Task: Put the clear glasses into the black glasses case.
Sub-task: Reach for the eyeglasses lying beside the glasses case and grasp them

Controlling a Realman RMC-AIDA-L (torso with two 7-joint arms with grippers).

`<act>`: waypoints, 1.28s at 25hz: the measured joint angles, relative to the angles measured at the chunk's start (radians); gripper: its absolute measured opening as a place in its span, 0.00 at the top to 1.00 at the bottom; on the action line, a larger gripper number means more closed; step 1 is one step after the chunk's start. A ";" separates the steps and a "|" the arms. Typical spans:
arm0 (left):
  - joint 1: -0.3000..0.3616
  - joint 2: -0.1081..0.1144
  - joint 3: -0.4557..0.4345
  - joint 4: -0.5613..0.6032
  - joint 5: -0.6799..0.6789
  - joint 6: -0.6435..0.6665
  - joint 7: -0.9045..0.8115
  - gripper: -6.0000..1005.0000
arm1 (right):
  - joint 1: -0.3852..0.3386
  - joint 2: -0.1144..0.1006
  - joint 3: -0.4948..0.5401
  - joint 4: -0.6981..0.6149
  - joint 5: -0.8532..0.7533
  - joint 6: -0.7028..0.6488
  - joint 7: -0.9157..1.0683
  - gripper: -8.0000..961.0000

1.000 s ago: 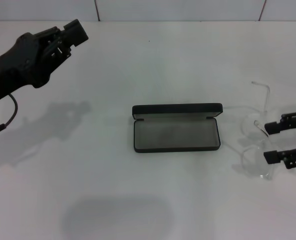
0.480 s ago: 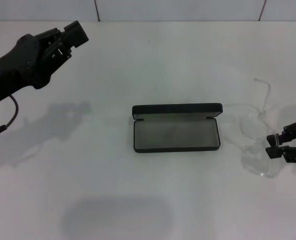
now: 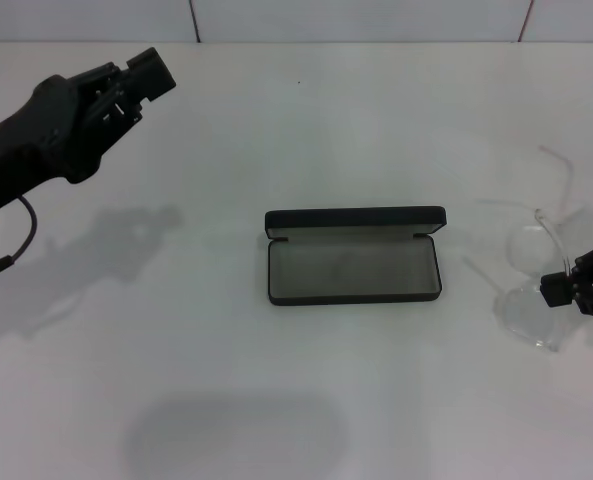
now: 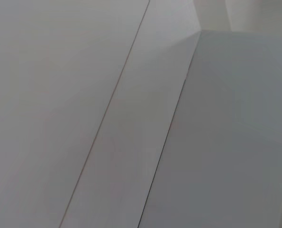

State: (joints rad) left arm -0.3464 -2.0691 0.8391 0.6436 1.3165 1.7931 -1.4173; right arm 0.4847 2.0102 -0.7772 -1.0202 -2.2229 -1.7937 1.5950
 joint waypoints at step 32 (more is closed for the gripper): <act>-0.060 0.004 0.000 -0.001 -0.009 0.003 -0.042 0.90 | 0.023 -0.006 0.135 -0.186 0.622 -0.219 -0.027 0.96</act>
State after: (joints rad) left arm -0.4059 -2.0651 0.8391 0.6426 1.3070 1.7964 -1.4592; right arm 0.5077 2.0044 -0.6418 -1.2064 -1.6010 -2.0123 1.5680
